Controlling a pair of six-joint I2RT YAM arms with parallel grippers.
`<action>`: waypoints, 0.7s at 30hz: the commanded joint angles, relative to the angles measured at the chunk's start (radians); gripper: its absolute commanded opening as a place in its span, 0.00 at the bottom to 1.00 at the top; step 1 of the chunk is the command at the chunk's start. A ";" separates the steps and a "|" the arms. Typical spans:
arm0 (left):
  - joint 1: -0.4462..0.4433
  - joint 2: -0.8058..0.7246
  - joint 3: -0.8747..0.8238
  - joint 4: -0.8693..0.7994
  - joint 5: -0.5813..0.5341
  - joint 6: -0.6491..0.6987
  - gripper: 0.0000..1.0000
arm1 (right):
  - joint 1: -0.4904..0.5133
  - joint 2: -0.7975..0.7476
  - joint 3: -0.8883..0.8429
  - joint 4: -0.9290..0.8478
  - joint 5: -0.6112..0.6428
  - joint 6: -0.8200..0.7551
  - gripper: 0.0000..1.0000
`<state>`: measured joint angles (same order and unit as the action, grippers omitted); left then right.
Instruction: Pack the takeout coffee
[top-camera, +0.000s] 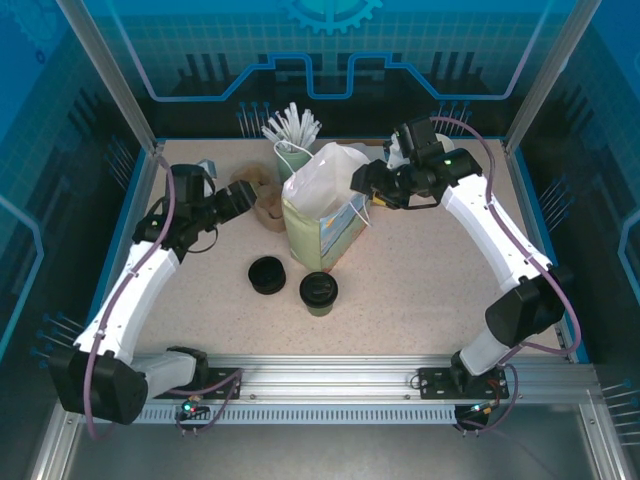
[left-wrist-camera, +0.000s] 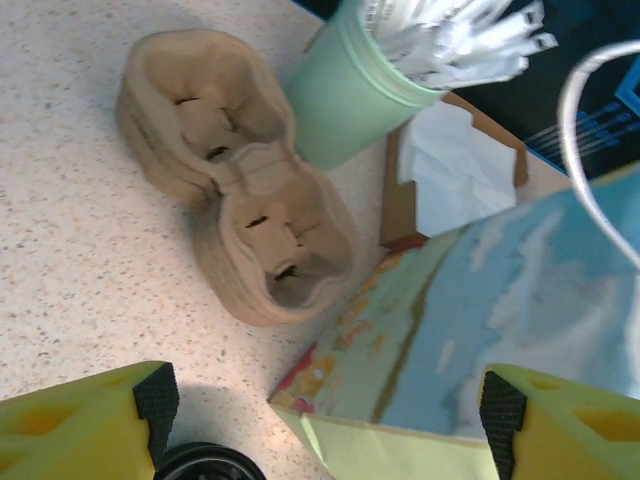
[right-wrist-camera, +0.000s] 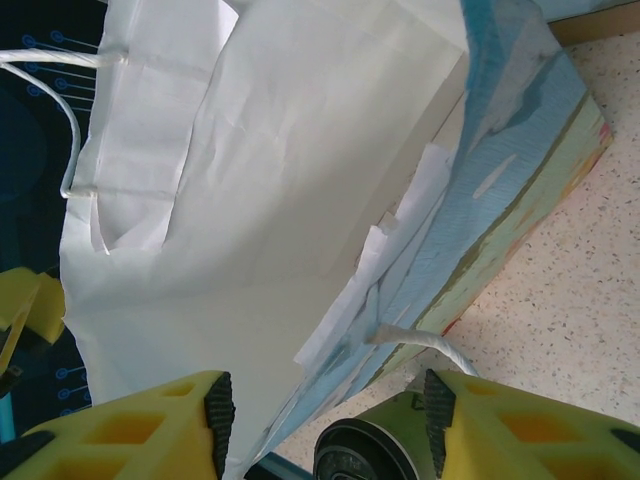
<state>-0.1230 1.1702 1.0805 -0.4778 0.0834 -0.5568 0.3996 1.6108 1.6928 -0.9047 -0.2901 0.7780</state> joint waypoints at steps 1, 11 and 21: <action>0.008 0.006 -0.041 0.091 0.098 -0.059 0.77 | 0.010 0.017 0.031 -0.032 0.014 -0.015 0.56; -0.084 0.167 -0.056 0.251 0.266 -0.102 0.69 | 0.011 0.068 0.071 -0.052 0.030 -0.029 0.53; -0.184 0.262 -0.041 0.330 0.303 -0.135 0.65 | -0.007 0.060 0.082 -0.078 0.043 -0.047 0.51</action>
<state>-0.2932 1.4281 1.0306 -0.1963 0.3477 -0.6655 0.3985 1.6867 1.7473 -0.9474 -0.2607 0.7513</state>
